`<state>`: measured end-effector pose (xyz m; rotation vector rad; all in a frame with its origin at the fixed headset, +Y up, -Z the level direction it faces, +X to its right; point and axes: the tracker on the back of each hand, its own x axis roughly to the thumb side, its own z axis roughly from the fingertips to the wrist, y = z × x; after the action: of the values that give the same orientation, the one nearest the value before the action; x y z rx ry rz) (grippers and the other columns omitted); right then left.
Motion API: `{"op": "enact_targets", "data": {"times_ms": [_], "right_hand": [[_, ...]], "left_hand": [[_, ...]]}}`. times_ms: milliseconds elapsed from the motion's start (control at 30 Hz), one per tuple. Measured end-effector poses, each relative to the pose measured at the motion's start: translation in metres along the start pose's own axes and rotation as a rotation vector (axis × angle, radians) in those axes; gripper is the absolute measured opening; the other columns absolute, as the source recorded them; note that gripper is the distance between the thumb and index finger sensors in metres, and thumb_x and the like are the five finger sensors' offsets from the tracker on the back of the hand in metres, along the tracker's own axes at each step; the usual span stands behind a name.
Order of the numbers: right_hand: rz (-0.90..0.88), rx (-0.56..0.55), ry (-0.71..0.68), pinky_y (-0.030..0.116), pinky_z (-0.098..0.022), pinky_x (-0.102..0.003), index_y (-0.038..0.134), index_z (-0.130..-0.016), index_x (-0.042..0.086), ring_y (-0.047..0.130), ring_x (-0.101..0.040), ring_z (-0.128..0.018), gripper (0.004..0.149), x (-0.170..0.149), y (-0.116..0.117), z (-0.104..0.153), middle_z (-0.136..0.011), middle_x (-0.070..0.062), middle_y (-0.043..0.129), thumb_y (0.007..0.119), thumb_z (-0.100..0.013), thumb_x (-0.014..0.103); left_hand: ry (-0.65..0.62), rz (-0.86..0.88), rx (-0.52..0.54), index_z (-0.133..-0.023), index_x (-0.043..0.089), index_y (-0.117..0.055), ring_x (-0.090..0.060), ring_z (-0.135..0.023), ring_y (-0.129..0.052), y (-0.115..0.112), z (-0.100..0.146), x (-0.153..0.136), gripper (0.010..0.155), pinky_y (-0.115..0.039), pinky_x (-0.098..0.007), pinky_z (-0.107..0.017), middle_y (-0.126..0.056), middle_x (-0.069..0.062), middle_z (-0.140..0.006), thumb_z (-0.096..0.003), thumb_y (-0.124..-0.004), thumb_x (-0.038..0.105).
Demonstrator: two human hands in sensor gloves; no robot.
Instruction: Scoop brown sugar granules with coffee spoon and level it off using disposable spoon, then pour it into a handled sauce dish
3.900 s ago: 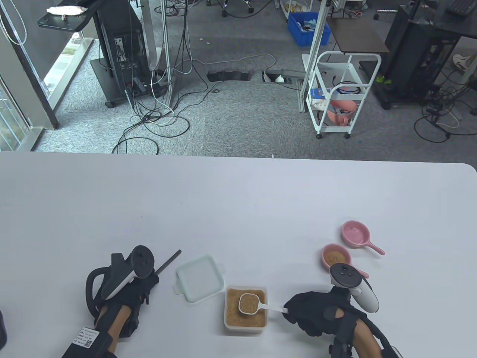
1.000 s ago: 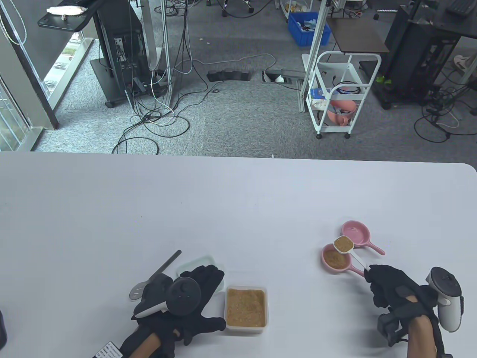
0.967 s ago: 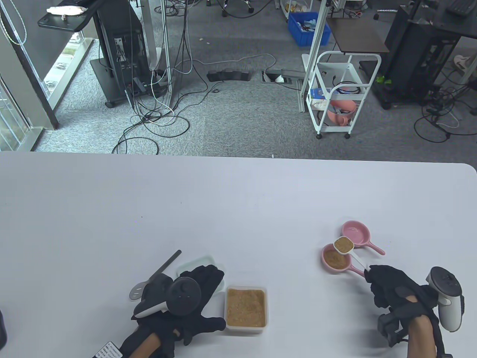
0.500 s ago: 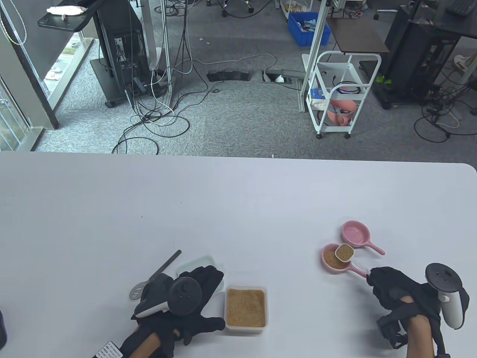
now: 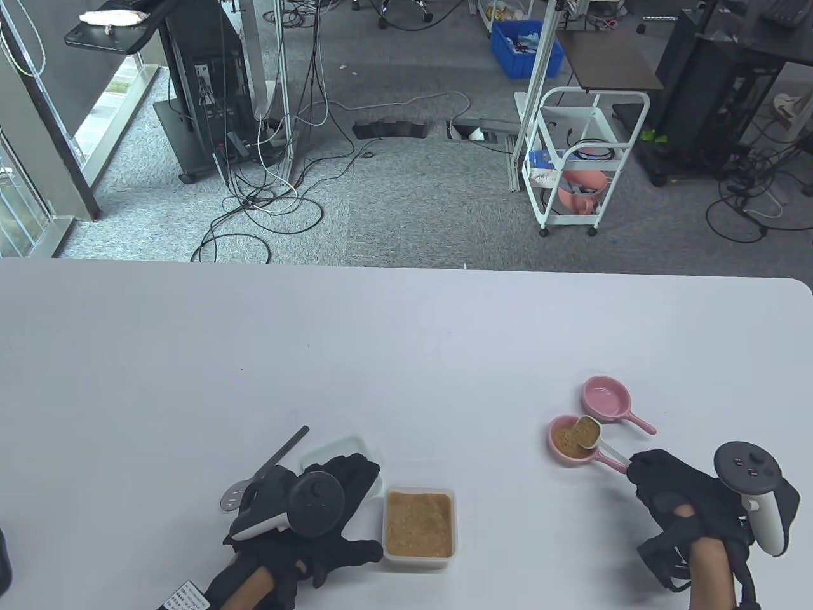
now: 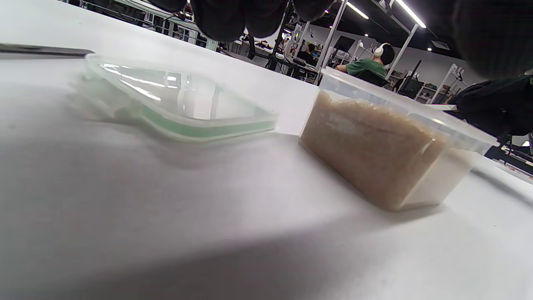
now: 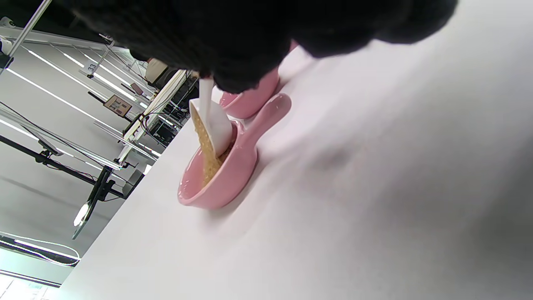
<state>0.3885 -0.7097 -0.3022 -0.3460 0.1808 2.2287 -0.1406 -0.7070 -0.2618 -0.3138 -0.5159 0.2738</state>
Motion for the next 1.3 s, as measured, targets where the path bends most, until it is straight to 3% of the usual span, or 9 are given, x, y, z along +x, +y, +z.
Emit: {"op": "enact_targets", "data": {"times_ms": [1300], "right_hand": [[0.506,-0.215,-0.208,0.067,-0.055,-0.059,0.090,-0.083,0.014,0.091,-0.030,-0.034,0.041,0.064,0.017,0.027,-0.048,-0.006,0.097,0.088,-0.046,0.032]], "left_hand": [[0.004,-0.003,-0.023,-0.116,0.033,-0.024,-0.034,-0.119,-0.047,-0.003,-0.002,-0.002,0.107,-0.042,-0.053,-0.084,-0.033,0.001,-0.125,-0.0348,-0.067,0.087]]}}
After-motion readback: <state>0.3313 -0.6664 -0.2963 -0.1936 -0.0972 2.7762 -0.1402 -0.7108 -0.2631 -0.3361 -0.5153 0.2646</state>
